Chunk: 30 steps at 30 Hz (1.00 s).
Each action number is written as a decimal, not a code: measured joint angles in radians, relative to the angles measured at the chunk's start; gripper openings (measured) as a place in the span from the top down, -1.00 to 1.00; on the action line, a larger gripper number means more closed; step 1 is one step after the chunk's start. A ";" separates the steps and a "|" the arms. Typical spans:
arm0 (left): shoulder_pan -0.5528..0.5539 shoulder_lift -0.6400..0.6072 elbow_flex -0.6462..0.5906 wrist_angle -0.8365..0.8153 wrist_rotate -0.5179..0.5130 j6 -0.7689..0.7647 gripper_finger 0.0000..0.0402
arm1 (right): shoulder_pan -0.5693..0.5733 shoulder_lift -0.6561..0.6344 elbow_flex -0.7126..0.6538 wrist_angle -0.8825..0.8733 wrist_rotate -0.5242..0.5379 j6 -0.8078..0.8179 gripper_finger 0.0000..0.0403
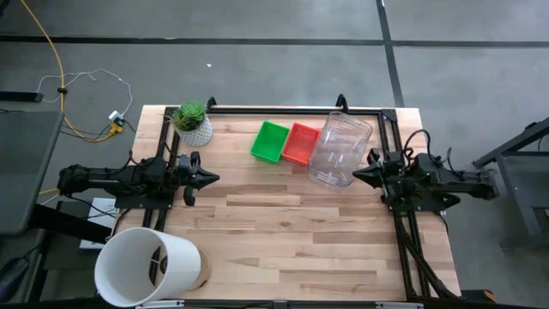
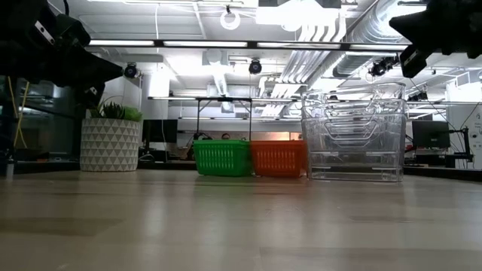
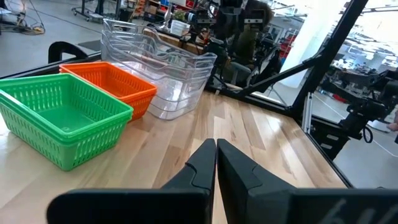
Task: Stack baskets by color
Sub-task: Return to Home Position
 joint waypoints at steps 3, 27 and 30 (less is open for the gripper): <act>0.000 0.000 0.000 0.000 0.000 0.000 0.98 | 0.081 0.000 0.000 0.001 0.063 -0.006 1.00; 0.000 0.000 0.000 0.000 0.000 0.000 0.98 | 0.297 0.000 -0.080 0.030 0.303 -0.223 1.00; 0.000 0.000 0.000 0.000 0.000 0.000 0.98 | 0.269 0.000 -0.111 0.082 0.307 -0.225 1.00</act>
